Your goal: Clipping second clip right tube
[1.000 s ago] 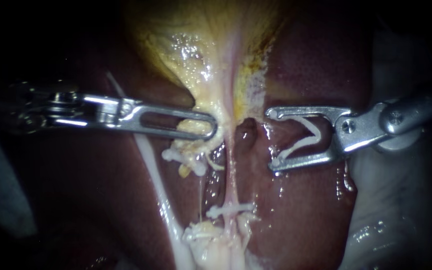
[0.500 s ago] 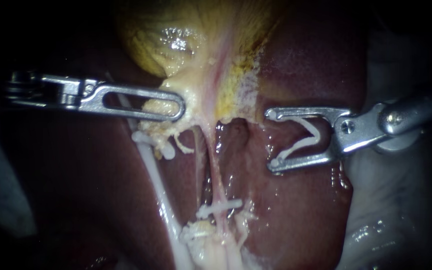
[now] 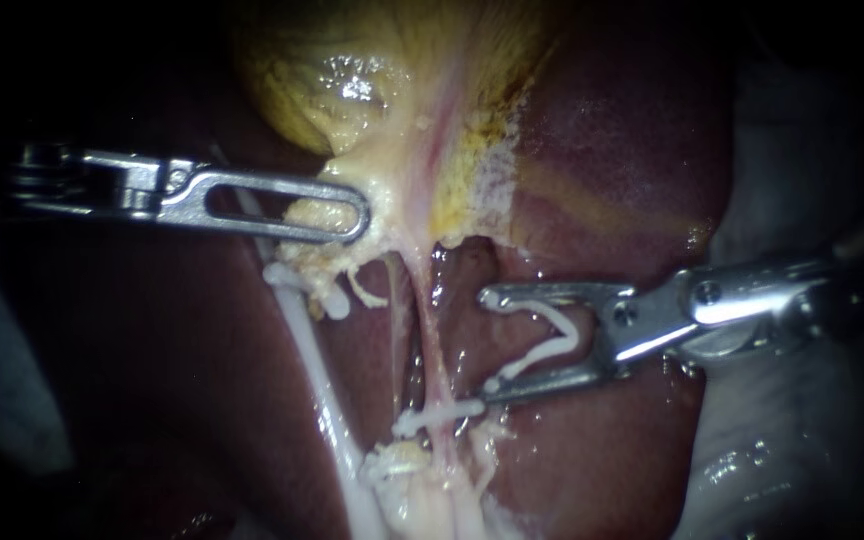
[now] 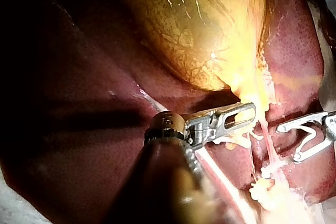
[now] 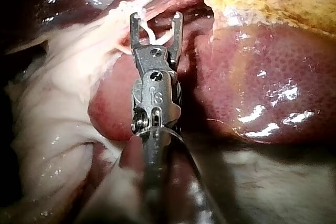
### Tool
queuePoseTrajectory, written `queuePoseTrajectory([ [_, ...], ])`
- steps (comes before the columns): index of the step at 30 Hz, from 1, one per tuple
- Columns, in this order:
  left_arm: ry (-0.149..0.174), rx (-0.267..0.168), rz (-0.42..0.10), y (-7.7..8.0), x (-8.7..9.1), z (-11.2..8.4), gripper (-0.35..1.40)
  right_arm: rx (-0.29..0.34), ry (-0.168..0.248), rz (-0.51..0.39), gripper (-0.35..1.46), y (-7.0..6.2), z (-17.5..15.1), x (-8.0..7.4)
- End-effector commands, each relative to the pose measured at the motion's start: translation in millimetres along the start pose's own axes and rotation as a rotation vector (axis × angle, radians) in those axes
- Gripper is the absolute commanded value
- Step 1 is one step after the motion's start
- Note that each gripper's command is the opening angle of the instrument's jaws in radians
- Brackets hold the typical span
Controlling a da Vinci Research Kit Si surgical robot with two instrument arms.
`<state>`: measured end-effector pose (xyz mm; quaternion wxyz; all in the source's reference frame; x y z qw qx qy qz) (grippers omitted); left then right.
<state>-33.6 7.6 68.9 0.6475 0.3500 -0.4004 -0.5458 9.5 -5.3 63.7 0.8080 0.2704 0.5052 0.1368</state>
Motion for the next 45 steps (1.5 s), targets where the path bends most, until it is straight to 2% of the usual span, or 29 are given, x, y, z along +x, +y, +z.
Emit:
queuePoseTrajectory([
  [1,0.0,0.0,0.0,-0.1,0.0,0.0,-0.35,0.009,-0.002,0.015,0.49,0.1,0.6,-0.3],
  [8,0.0,0.0,0.0,-0.1,0.0,0.0,-0.35,0.024,-0.006,0.085,0.49,0.3,3.7,-1.3],
  [15,-0.001,-0.001,0.0,-0.1,0.1,0.0,-0.35,0.045,-0.003,0.127,0.48,0.0,5.2,-1.3],
  [18,-0.001,-0.001,0.0,-0.1,0.1,0.1,-0.35,0.067,0.023,0.153,0.47,0.0,5.4,-1.2],
  [25,-0.001,-0.001,0.0,-0.1,0.1,0.1,-0.35,0.136,0.116,0.241,0.41,-0.1,6.0,-0.7],
  [29,-0.001,-0.001,0.0,-0.1,0.1,0.1,-0.35,0.145,0.137,0.265,0.36,-0.1,6.2,-0.6],
  [32,-0.001,-0.001,0.0,-0.1,0.1,0.1,-0.35,0.148,0.138,0.294,0.25,-0.1,6.2,-0.7],
  [36,-0.001,-0.001,0.0,-0.1,0.1,0.1,-0.35,0.143,0.138,0.312,-0.17,0.0,6.1,-0.7],
  [38,-0.001,-0.001,0.0,-0.1,0.1,0.1,-0.35,0.146,0.135,0.359,-0.35,-0.1,6.0,-0.8],
  [43,-0.002,-0.002,0.001,-0.1,0.1,0.2,-0.35,0.15,0.135,0.384,-0.35,-0.3,5.9,-1.4],
  [45,-0.002,-0.002,0.001,-0.1,0.1,0.2,-0.35,0.148,0.122,0.381,-0.35,-0.6,6.1,-1.8],
])
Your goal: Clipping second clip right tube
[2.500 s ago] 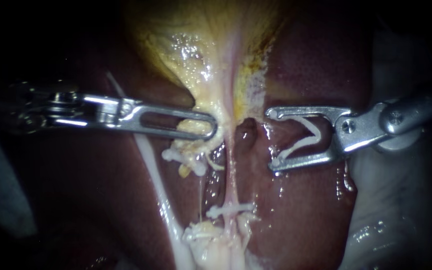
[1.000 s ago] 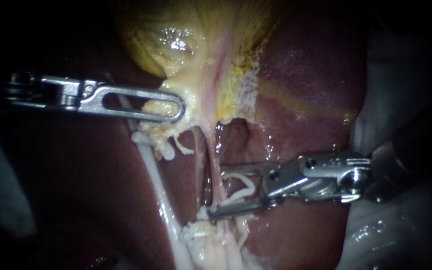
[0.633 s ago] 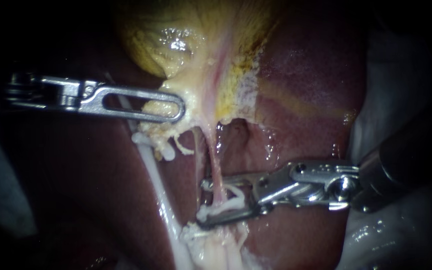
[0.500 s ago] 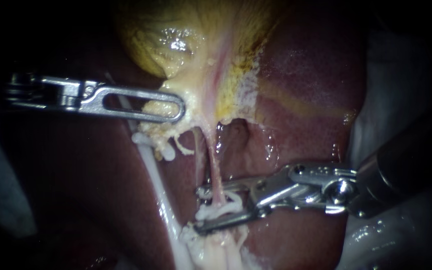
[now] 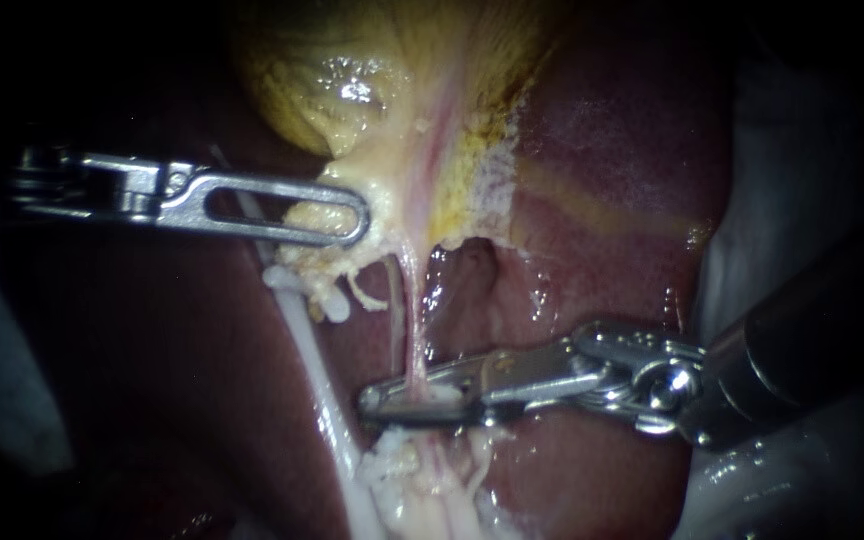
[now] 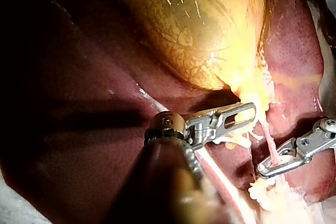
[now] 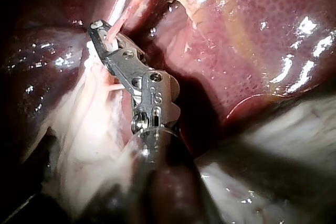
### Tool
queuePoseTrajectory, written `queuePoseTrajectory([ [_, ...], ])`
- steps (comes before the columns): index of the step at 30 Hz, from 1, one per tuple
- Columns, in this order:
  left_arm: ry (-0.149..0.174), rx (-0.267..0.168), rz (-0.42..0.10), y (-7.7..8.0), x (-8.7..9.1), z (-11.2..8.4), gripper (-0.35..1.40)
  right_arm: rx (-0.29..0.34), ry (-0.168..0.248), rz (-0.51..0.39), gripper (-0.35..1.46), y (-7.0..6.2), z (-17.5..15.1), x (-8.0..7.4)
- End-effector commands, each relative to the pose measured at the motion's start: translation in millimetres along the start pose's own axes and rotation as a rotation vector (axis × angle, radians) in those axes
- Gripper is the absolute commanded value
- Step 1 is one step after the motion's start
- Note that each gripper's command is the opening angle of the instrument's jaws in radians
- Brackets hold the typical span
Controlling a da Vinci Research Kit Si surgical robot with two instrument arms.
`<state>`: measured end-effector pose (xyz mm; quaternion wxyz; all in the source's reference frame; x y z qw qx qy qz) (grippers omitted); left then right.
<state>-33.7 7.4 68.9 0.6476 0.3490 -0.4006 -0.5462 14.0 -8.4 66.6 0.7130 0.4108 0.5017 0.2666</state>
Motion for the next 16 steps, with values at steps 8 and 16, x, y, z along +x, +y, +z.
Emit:
queuePoseTrajectory([
  [8,0.0,0.0,0.0,0.0,0.0,0.0,-0.35,0.001,-0.006,-0.003,-0.35,-0.1,0.1,-0.3],
  [16,0.0,0.0,0.0,0.1,-0.1,0.0,-0.35,0.017,-0.014,-0.004,-0.35,-0.2,-0.3,-0.5],
])
